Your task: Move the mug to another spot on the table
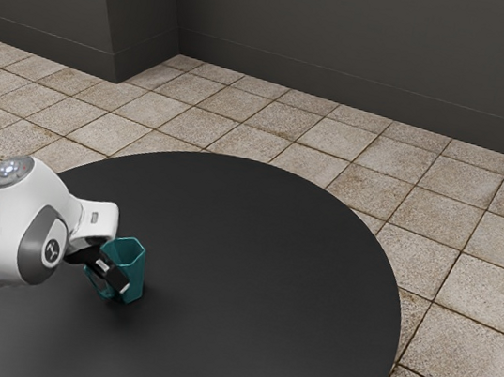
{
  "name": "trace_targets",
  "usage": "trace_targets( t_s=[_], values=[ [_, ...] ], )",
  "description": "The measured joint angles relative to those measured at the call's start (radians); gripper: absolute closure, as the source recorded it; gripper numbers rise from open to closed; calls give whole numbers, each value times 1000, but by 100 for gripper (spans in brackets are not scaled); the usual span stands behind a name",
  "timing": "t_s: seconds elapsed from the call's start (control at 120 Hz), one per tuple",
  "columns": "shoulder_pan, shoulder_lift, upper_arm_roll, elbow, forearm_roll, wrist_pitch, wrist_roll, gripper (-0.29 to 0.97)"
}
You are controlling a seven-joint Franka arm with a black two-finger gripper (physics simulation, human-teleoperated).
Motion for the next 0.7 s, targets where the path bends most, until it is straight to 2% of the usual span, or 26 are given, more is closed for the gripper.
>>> trace_targets(
  t_s=[0.7],
  values=[
    [7, -57, -1, 3, 0, -4, 18, 0]
  ],
)
